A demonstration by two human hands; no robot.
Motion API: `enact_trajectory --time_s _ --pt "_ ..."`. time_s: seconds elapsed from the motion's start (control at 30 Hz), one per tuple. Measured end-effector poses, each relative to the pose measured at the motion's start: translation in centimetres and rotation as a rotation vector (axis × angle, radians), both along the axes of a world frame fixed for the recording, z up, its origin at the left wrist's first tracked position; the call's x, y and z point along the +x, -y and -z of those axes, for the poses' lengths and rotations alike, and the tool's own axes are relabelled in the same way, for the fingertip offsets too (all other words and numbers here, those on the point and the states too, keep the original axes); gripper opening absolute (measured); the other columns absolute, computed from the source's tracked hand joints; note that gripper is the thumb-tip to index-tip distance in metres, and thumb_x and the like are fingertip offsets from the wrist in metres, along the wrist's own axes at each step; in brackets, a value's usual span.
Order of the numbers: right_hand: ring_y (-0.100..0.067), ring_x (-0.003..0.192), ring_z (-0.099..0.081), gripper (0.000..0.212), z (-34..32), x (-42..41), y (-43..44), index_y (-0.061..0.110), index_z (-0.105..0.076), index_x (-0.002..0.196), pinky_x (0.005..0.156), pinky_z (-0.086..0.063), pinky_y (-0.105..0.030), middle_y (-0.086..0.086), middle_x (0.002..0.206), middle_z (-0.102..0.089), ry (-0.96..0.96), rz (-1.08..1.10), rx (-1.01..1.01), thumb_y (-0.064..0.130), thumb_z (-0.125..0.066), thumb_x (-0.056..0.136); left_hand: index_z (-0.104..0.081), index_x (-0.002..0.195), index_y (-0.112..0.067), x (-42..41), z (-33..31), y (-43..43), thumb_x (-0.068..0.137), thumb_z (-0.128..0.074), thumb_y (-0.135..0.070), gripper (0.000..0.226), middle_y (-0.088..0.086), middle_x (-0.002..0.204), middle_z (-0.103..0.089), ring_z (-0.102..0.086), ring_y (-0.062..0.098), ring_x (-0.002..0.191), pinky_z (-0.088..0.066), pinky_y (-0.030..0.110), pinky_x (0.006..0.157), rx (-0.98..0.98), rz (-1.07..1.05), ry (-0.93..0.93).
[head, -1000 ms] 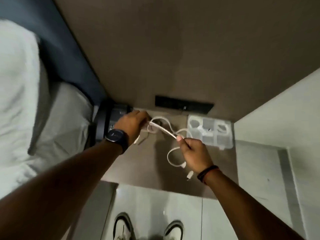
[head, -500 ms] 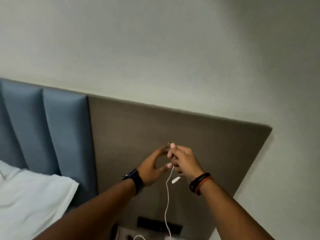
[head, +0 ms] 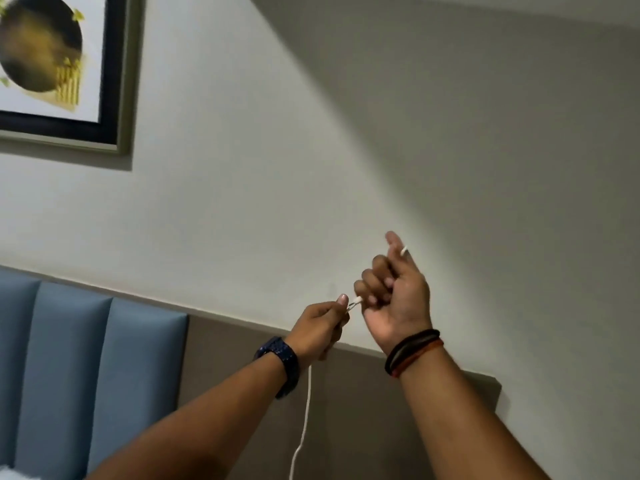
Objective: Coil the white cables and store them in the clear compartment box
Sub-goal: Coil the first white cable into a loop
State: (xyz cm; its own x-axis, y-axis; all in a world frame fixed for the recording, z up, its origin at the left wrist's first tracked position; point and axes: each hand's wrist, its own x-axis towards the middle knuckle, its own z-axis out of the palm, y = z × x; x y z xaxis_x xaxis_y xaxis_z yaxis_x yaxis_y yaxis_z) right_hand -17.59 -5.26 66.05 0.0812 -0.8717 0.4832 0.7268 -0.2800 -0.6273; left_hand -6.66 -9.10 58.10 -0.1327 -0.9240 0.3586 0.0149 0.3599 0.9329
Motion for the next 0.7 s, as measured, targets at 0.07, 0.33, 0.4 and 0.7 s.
enact_trajectory --time_s 0.07,0.33,0.4,0.7 --pt "-0.008 0.033 -0.020 0.032 -2.2 0.3 -0.4 0.013 -0.050 0.126 0.036 -0.022 -0.020 0.006 0.040 -0.029 0.062 -0.001 -0.052 0.020 -0.040 0.097 -0.047 0.048 -0.025 0.8 -0.8 0.2 0.091 -0.042 -0.055 0.053 -0.013 0.042 -0.031 -0.021 0.008 0.038 -0.019 0.018 0.041 -0.030 -0.026 0.043" --pt "-0.012 0.040 -0.033 0.016 -5.9 0.9 -0.6 0.012 -0.048 0.096 0.044 -0.033 -0.022 0.000 0.052 -0.054 0.199 0.032 -0.193 0.027 -0.045 0.095 -0.046 0.046 -0.026 2.2 -2.4 -0.2 0.089 -0.042 -0.060 0.054 -0.014 0.040 -0.034 -0.025 0.005 0.037 -0.023 0.017 0.040 -0.138 -0.042 0.210" --pt "-0.013 0.042 -0.035 0.015 -5.9 0.8 0.4 0.019 -0.032 0.106 0.045 -0.033 -0.023 -0.004 0.059 -0.062 0.146 0.135 -0.171 0.025 -0.042 0.097 -0.044 0.050 -0.021 2.4 -3.0 -0.5 0.089 -0.042 -0.059 0.054 -0.011 0.045 -0.033 -0.024 0.008 0.040 -0.023 0.020 0.042 -0.175 -0.063 0.241" --pt "-0.027 0.078 -0.062 0.062 0.3 -0.8 3.0 0.013 -0.058 0.086 0.070 -0.045 -0.034 -0.011 0.086 -0.068 -1.689 1.099 -0.222 0.063 -0.021 0.090 -0.032 0.051 -0.018 5.3 -5.1 -0.1 0.089 -0.045 -0.057 0.056 -0.006 0.047 -0.024 -0.021 0.014 0.045 -0.022 0.029 0.053 -0.378 -0.296 0.440"
